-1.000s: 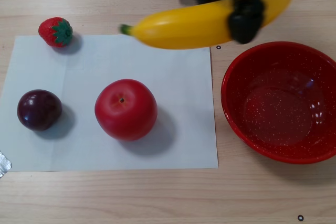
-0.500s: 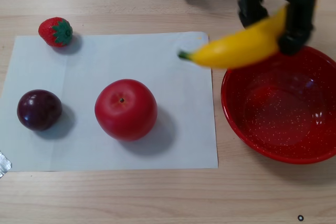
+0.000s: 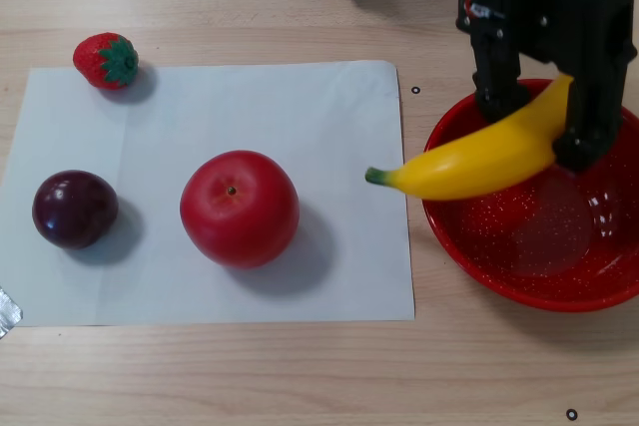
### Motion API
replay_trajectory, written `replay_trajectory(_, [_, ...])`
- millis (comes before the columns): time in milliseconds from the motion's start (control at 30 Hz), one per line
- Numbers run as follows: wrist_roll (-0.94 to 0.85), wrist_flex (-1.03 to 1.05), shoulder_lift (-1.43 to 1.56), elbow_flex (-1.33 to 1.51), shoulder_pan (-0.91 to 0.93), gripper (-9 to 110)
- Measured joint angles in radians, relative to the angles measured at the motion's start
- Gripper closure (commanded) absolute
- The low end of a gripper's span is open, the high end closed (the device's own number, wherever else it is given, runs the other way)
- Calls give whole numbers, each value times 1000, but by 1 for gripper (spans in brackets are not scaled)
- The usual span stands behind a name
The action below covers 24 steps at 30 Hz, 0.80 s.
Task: Grasp the banana and put it in the red bowl.
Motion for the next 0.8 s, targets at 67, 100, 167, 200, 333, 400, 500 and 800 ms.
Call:
replay_trajectory(67, [17, -25, -5, 5, -2, 78])
replay_trajectory(100, [25, -34, -5, 5, -2, 77])
replay_trajectory(167, [38, -35, -9, 5, 0, 75])
replay_trajectory(200, [41, -38, -11, 5, 0, 75])
replay_trajectory(333, [41, -51, -11, 5, -2, 74])
replay_trajectory(400, [43, -52, -11, 5, -2, 74])
replay_trajectory(500, [43, -44, -12, 2, -5, 76])
replay_trajectory(800, [5, 123, -14, -176, -40, 86])
